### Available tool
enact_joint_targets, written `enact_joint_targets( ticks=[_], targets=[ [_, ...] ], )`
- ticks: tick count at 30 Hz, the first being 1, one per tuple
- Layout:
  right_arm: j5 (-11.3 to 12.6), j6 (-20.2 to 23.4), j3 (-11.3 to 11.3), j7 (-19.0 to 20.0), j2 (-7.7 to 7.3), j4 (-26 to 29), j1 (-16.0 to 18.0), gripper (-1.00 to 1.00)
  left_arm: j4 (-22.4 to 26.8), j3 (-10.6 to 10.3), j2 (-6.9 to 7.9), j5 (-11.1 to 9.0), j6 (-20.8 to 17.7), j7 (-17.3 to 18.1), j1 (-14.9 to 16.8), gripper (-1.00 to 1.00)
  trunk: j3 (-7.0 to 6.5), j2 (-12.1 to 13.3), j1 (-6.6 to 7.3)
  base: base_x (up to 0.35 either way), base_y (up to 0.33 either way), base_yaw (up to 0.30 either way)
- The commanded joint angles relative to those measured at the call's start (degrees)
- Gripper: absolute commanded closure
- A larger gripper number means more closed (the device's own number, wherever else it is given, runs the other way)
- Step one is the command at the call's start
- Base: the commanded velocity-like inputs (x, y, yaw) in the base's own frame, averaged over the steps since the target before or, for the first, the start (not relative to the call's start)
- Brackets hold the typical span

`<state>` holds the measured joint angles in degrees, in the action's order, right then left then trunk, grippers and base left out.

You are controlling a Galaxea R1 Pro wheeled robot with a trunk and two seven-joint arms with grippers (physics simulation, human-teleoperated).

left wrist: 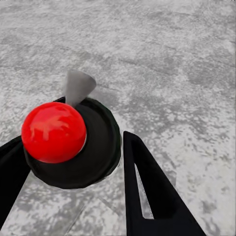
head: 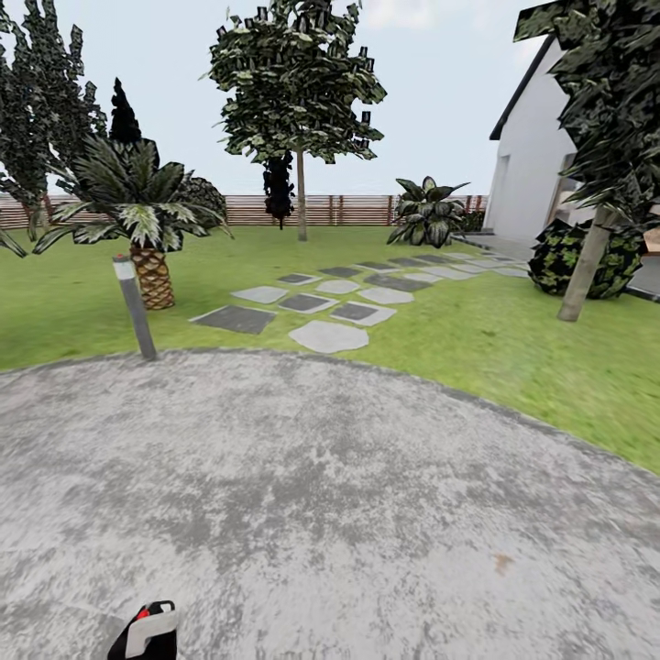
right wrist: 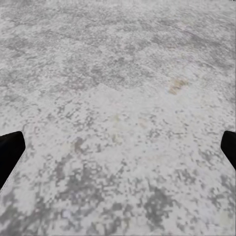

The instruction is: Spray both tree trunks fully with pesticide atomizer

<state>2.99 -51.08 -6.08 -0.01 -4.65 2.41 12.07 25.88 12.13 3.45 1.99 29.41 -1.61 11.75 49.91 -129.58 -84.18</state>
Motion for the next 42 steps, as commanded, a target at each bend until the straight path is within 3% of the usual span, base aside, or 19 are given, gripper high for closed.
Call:
enact_joint_targets(
  ticks=[1,42],
  targets=[
    [0.16,-0.16,-0.08,0.1,0.03,-0.04,0.03,-1.0,-0.04,0.07,0.03,0.24,0.2,-0.15,0.03,1.0,0.06,-0.02,-0.02,0.34,0.0,0.0],
    [0.17,-0.16,-0.08,0.1,0.01,-0.04,-0.02,-1.0,0.05,0.09,0.17,0.29,0.22,-0.15,-0.06,1.0,0.06,-0.02,-0.02,0.34,0.0,0.0]
  ],
)
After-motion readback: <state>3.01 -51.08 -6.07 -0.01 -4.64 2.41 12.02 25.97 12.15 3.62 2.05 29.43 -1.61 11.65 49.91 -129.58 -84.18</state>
